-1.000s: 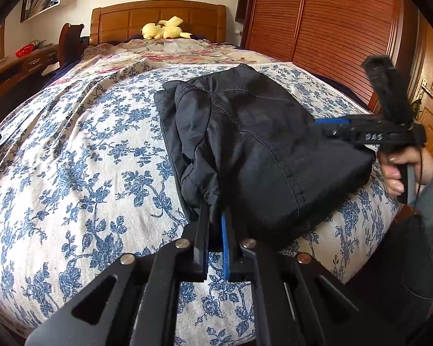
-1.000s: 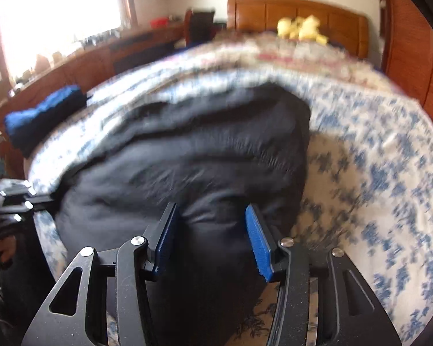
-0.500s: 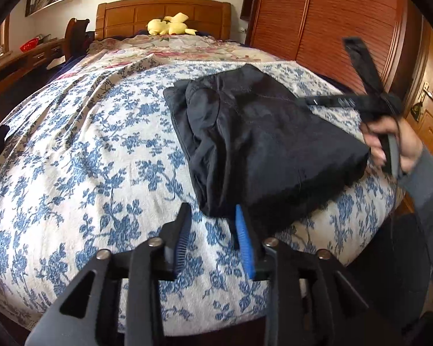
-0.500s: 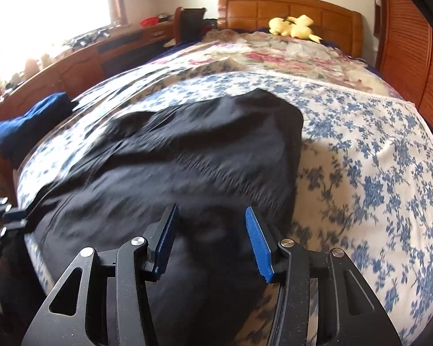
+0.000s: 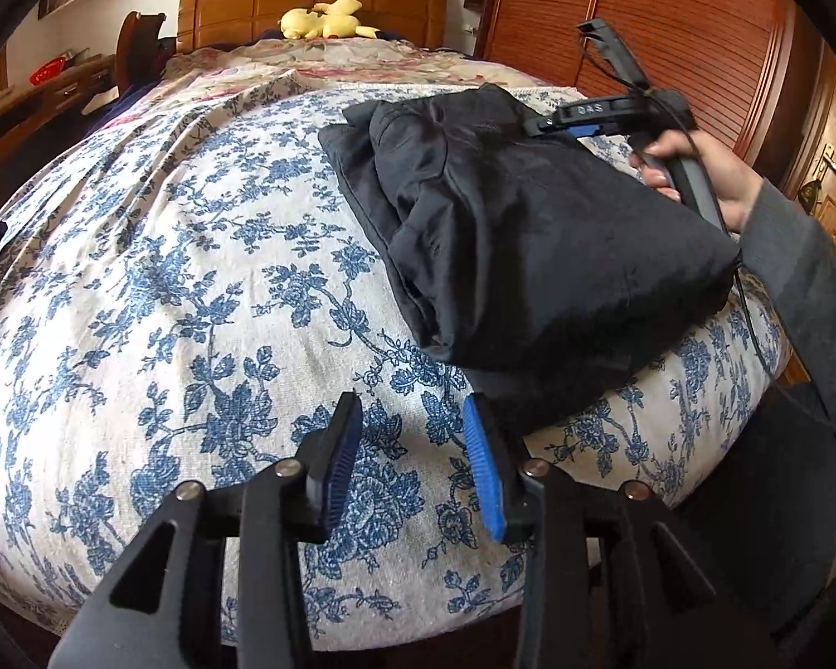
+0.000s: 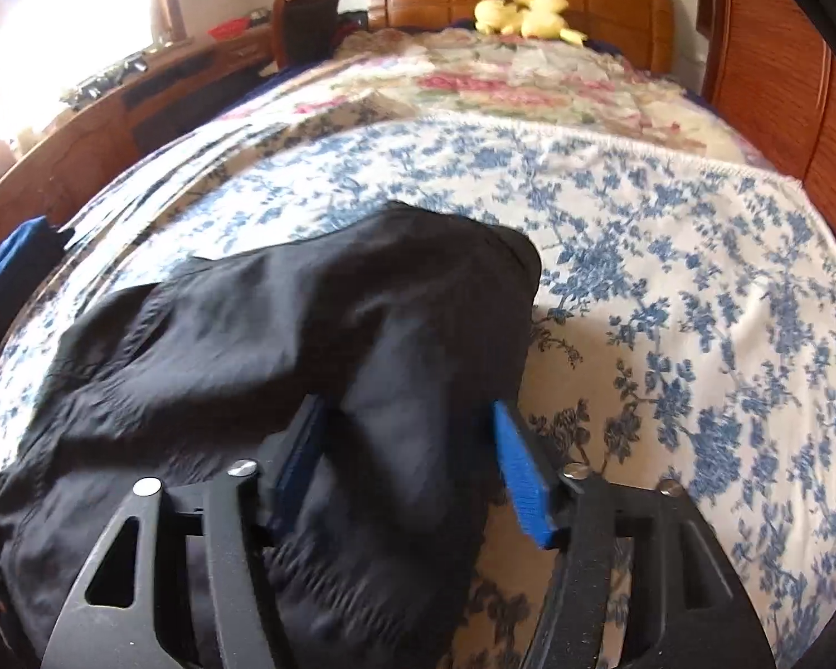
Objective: Fold large clothes
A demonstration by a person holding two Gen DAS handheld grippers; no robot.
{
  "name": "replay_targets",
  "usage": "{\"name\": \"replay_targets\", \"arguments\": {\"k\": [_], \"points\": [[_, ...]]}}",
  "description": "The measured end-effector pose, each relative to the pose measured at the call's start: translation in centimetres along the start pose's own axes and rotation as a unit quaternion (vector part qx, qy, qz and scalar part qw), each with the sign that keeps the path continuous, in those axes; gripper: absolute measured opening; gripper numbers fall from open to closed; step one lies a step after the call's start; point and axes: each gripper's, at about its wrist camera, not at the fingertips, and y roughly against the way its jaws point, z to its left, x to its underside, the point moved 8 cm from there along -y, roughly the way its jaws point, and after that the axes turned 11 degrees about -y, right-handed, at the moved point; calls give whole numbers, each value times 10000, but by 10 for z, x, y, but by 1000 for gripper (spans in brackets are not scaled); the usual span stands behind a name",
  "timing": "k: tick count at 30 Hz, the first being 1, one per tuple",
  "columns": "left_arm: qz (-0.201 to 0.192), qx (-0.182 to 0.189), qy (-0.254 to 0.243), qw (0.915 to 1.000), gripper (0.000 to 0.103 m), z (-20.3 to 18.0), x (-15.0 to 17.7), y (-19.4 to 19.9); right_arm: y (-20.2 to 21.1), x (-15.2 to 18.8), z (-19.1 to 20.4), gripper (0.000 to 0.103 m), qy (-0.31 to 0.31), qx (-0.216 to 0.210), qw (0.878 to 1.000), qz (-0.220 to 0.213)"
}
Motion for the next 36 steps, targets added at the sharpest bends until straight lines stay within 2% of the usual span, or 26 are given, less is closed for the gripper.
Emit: {"name": "replay_targets", "arguments": {"k": [5,9,13,16,21,22,29,36], "points": [[29,29,-37,10000,36,-2,-3,-4,-25,-4,-14,85,-348,-286,9989,153],[14,54,35,10000,36,0,-5,-7,-43,-5,-22,86,-913,-896,9903,551],[46,40,16,10000,36,0,-5,-9,-54,1,-19,85,-1005,-1138,9852,799],[31,19,24,10000,36,0,-7,-10,-51,4,-16,76,-905,-1096,9869,769],[-26,13,35,10000,36,1,-11,-8,-37,3,-22,43,-875,-1034,9897,460],[-46,29,59,10000,36,2,-11,-7,-33,2,-24,40,-896,-997,9903,373],[-191,25,115,9997,36,3,-17,1,4,5,-29,34,-807,-718,9941,3],[-408,199,80,9989,36,-1,-30,8,44,33,-66,34,-875,-324,9956,-53]]}}
